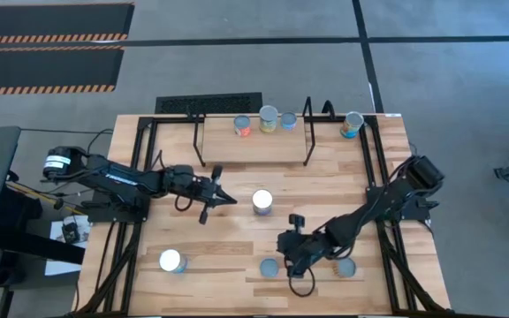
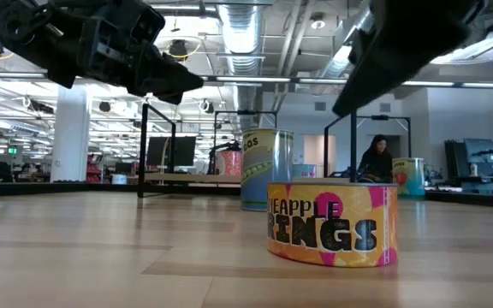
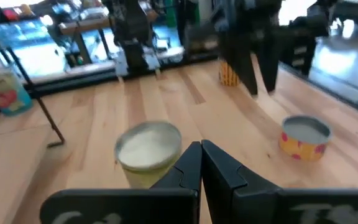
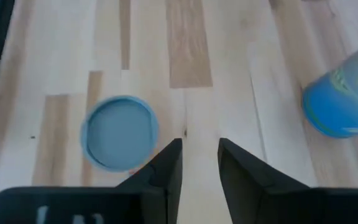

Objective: Pick and place cans onto a shelf
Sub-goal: Put the canned peas on the shelf

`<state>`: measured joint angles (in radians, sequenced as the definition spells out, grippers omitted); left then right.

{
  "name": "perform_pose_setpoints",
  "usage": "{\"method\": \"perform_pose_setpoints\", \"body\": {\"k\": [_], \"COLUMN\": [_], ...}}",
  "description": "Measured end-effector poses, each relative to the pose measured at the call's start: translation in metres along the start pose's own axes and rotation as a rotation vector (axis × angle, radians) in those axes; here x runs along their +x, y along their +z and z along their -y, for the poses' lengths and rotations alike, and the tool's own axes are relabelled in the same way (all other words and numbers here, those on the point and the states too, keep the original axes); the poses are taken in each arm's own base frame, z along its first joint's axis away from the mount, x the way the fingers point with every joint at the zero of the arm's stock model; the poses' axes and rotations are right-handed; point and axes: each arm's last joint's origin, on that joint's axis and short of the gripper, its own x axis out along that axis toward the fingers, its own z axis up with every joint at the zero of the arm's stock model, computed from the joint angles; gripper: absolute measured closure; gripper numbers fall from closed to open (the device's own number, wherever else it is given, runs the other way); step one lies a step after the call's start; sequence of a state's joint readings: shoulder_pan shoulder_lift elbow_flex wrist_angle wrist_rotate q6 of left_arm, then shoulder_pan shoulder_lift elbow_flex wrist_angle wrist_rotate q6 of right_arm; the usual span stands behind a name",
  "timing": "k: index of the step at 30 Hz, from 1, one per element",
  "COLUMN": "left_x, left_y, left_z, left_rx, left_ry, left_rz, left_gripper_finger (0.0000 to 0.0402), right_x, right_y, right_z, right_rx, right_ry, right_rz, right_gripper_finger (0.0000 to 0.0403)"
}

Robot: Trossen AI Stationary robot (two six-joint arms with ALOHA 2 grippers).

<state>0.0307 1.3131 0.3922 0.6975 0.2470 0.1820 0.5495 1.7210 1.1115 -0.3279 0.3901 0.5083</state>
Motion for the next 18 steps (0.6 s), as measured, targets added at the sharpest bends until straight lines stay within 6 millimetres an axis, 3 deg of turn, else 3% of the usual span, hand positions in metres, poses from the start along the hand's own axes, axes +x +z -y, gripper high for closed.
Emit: {"method": "perform_pose_setpoints", "body": {"k": [3, 7, 13, 18], "left_x": [0.006, 0.017, 0.041, 0.063], "left_y": [0.006, 0.02, 0.038, 0.048], "left_z": [0.001, 0.0, -0.009, -0.014], "left_rx": [0.002, 0.004, -0.012, 0.01], "left_ry": [-0.009, -0.007, 0.045, 0.024], "left_rz": [-0.027, -0.067, -0.194, -0.315], "left_gripper_finger": [0.0402, 0.0402, 0.04, 0.0368], "right_x": [-0.006, -0.004, -0.011, -0.026], "right_y": [-0.001, -0.024, -0.045, -0.055], "right_z": [0.004, 0.019, 0.056, 0.092], "right_rx": [-0.023, -0.044, 0.004, -0.021], "right_ry": [-0.003, -0.021, 0.019, 0.023], "right_rz": [-0.004, -0.029, 0.168, 0.412], "right_gripper_finger": [0.0311, 0.0388, 0.0394, 0.0391]}}
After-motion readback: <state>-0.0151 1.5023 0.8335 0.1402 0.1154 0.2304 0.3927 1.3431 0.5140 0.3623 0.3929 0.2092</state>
